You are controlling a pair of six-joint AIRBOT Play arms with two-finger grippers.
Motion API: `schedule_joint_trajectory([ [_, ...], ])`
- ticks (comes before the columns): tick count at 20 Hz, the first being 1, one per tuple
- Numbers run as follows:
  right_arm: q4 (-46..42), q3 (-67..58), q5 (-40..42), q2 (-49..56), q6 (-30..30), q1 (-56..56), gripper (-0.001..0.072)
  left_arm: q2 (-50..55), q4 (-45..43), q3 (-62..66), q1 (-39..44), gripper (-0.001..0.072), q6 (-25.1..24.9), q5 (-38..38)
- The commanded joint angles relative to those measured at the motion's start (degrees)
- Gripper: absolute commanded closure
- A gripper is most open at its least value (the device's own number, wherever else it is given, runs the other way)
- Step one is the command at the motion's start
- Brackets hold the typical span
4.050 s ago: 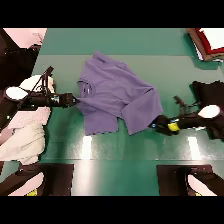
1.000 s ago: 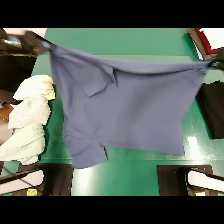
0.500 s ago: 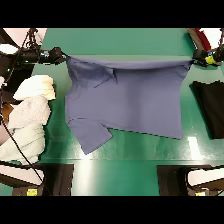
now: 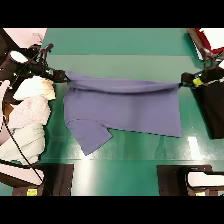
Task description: Fold the shirts.
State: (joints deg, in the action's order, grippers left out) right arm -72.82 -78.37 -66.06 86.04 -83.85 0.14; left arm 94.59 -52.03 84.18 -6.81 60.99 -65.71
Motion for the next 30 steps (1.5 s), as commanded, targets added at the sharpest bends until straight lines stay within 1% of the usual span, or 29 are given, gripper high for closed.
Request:
schedule_joint_trajectory([
  [1, 1.29, 5.44, 1.44, -0.98, -1.38, 1.60, 0.0459, 0.02, -3.87, -1.75, 0.04, 0.0139, 6.29, -1.68],
  [2, 1.31, 5.42, 0.52, -1.03, -2.71, 1.55, 0.0322, 0.02, -5.95, -1.36, -0.11, 0.0198, 7.91, -3.76],
  [3, 1.29, 4.76, -1.90, -1.25, -3.15, 1.03, 0.0323, -0.35, -8.11, -1.07, -0.72, 0.0205, 9.07, -6.43],
  [5, 1.36, 4.96, -5.97, -4.46, -2.21, -0.55, 0.0324, -2.71, -8.87, -2.40, -2.91, 0.0206, 10.21, -11.43],
  [7, 1.33, 7.74, -7.93, -10.05, -1.49, -1.77, 0.0327, -9.49, -8.90, -10.84, -4.48, 0.0206, 10.71, -10.82],
  [10, 2.01, 13.31, -9.25, -17.42, 0.04, -3.48, 0.0335, -22.05, -8.87, -28.48, -3.98, 0.0206, 12.24, -8.07],
  [11, 3.58, 14.82, -9.16, -19.10, 0.98, -4.22, 0.0335, -26.36, -8.20, -34.12, -3.56, 0.0205, 13.75, -7.58],
  [13, 8.31, 17.27, -8.28, -21.66, 2.23, -5.31, 0.0335, -34.12, -5.44, -43.21, -3.54, 0.0205, 14.75, -7.52],
  [15, 10.82, 17.62, -7.87, -22.21, 3.39, -6.25, 0.0335, -39.08, -2.84, -49.13, -3.52, 0.0206, 15.15, -6.32],
  [19, 13.31, 16.48, -7.41, -22.21, 3.39, -6.43, 0.0336, -40.24, -1.49, -54.62, -3.52, 0.0206, 15.02, -6.91],
  [23, 13.38, 15.04, -7.61, -22.21, 3.34, -6.21, 0.0336, -40.22, 0.52, -59.41, -3.52, 0.0206, 14.99, -1.51],
  [26, 13.53, 15.10, -7.69, -22.21, 3.32, -6.21, 0.0336, -39.65, 6.51, -61.00, -3.52, 0.0206, 11.32, 2.49],
  [28, 14.86, 15.10, -8.02, -22.21, 3.34, -6.21, 0.0336, -39.65, 7.06, -60.98, -3.50, 0.0206, 10.97, 4.79],
  [30, 16.11, 15.10, -7.69, -22.21, 3.34, -6.14, 0.0337, -39.65, 7.08, -60.98, -0.57, 0.0206, 11.04, 8.11],
])
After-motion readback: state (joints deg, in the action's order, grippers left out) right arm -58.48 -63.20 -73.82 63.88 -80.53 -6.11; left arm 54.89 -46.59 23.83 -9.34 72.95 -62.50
